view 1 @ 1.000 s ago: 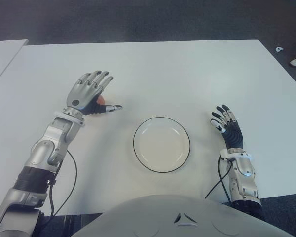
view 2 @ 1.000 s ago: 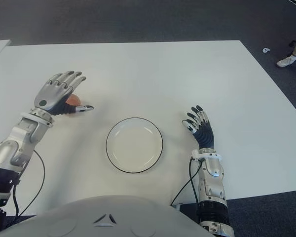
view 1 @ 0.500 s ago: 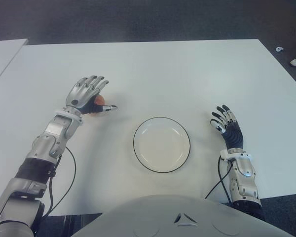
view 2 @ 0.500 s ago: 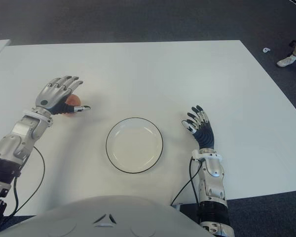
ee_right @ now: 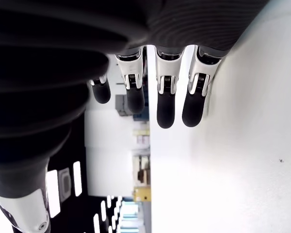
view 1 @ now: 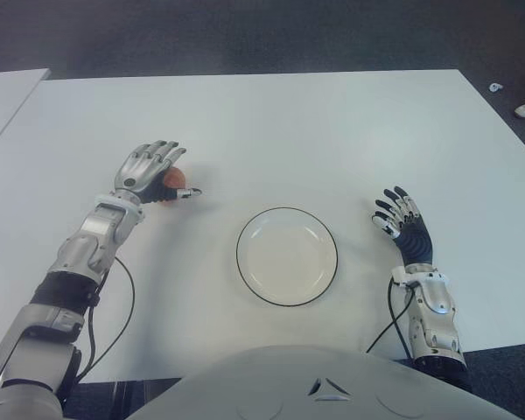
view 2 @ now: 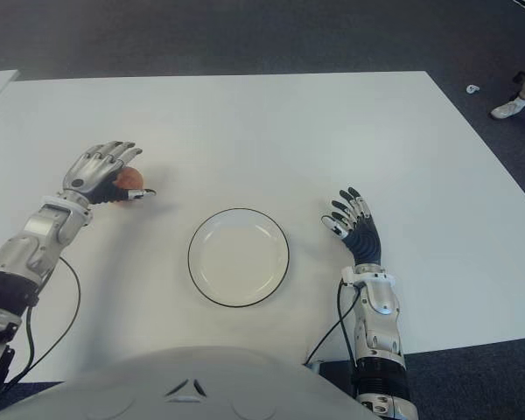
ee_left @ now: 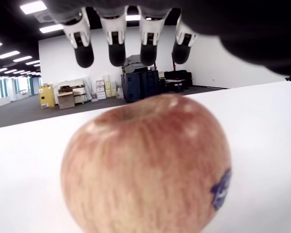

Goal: Put the apples into the plate.

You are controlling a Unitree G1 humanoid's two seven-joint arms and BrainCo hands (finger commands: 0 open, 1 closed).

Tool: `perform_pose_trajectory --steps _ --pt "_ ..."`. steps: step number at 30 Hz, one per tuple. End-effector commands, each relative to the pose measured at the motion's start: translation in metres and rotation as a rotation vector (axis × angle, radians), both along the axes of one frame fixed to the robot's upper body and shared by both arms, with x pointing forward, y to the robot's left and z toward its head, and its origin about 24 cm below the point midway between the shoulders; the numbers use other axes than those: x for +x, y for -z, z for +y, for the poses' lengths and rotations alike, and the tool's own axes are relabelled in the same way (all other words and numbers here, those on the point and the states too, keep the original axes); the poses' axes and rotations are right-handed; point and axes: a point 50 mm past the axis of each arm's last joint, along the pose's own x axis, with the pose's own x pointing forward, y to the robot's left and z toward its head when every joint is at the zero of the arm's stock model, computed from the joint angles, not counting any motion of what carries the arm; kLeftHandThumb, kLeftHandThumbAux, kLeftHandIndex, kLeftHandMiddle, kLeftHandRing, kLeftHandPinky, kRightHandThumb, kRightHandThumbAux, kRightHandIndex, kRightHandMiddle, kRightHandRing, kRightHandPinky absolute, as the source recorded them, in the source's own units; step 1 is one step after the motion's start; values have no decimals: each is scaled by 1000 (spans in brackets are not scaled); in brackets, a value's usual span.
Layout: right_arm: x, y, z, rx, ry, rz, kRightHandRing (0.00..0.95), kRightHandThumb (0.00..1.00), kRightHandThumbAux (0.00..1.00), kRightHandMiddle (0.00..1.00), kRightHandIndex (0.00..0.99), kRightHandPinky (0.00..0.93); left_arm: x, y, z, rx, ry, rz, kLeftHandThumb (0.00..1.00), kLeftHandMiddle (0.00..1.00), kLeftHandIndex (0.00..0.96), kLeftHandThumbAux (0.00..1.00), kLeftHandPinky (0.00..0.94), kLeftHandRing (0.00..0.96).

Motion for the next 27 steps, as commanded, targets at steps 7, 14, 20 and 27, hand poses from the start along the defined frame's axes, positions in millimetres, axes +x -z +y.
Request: perform_pose_trajectory --steps 7,14,20,27 --pt "-35 42 -5 54 52 243 191 333 725 142 26 218 4 3 12 13 -40 24 282 0 0 174 0 0" --pt "-35 41 -7 45 49 246 178 312 730 133 20 202 2 7 16 20 -54 45 288 0 0 180 0 0" --pt "-35 42 -10 43 47 250 165 294 718 122 15 181 1 10 18 21 -63 54 289 0 0 183 0 0" --pt "-34 43 -13 30 44 248 163 272 703 123 13 188 -1 14 21 25 -76 66 292 0 0 182 0 0"
